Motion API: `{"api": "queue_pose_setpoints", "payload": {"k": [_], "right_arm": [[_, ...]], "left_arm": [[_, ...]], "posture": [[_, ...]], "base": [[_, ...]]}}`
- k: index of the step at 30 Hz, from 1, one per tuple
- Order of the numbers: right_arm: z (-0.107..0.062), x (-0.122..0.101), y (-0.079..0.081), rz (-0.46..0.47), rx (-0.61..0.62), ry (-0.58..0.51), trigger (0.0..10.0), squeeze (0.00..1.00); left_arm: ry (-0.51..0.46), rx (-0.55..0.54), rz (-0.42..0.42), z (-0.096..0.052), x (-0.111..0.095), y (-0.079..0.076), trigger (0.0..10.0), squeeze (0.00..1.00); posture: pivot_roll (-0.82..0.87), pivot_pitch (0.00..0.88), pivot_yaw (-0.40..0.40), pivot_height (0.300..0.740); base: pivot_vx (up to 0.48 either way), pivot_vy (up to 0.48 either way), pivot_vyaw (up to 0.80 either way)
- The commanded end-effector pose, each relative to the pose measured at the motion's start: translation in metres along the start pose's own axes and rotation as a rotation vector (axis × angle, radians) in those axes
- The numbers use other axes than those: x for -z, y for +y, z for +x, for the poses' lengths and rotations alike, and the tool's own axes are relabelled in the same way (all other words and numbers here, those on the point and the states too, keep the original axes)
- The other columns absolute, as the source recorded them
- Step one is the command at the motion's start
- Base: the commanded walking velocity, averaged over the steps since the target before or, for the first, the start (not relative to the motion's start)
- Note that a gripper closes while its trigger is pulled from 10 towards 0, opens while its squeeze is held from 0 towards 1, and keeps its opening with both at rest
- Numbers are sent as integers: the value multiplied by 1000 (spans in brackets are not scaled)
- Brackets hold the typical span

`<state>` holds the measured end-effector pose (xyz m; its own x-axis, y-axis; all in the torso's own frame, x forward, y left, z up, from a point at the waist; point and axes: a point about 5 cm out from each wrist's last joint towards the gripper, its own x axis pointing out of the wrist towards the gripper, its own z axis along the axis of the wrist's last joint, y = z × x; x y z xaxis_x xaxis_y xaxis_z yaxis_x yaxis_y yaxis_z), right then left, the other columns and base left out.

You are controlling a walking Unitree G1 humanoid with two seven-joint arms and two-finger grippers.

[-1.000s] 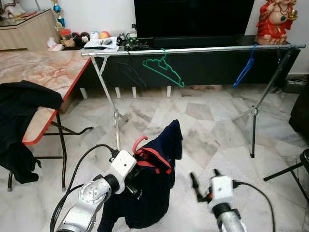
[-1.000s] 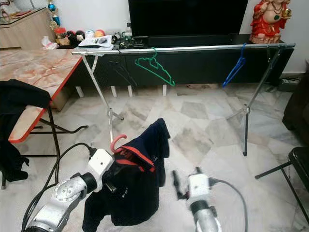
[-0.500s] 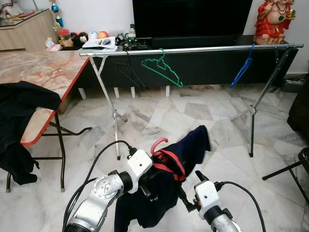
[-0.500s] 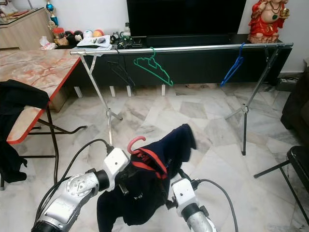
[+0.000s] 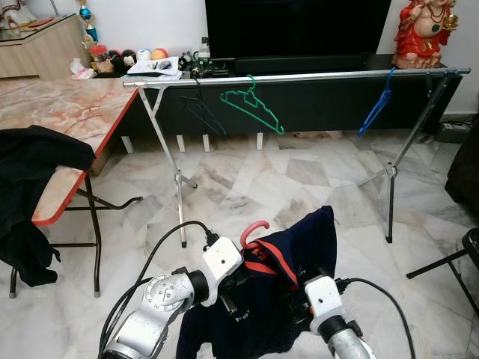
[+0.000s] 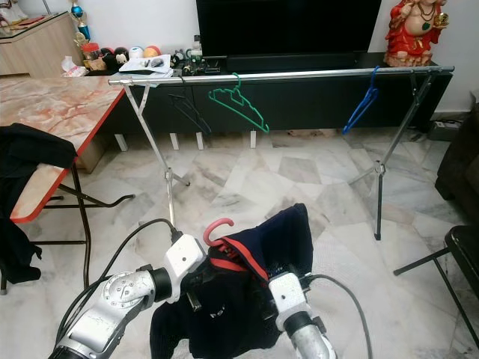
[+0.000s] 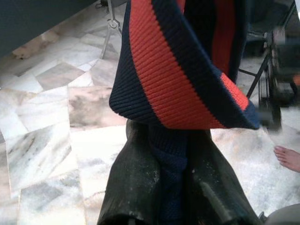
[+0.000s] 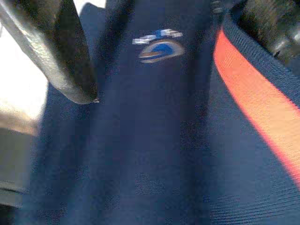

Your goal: Hang hanger

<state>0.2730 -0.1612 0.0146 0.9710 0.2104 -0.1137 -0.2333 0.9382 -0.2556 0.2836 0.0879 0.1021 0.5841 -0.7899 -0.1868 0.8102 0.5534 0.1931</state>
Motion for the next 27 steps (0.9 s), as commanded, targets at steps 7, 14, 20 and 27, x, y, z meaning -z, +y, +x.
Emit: {"api": "queue_pose_setpoints", "payload": {"k": [7, 14, 20, 27], "right_arm": [[2, 1, 0, 46, 31, 19, 10000, 0], [4, 1, 7, 68, -17, 26, 10000, 0], [4, 1, 13, 65, -60, 28, 10000, 0], [7, -2, 9, 63, -56, 27, 10000, 0]], "left_arm": [[-34, 8, 20, -1, -11, -1, 10000, 0], [-30, 9, 22, -1, -11, -1, 10000, 0], [-33, 13, 27, -1, -12, -2, 10000, 0], [-33, 24, 27, -1, -12, -4, 10000, 0]], "posture": [[64, 67, 41, 740], [65, 64, 41, 740], [65, 63, 41, 740], [67, 56, 42, 740]], "base": [[0, 0, 0], [0, 0, 0], [0, 0, 0], [0, 0, 0]]}}
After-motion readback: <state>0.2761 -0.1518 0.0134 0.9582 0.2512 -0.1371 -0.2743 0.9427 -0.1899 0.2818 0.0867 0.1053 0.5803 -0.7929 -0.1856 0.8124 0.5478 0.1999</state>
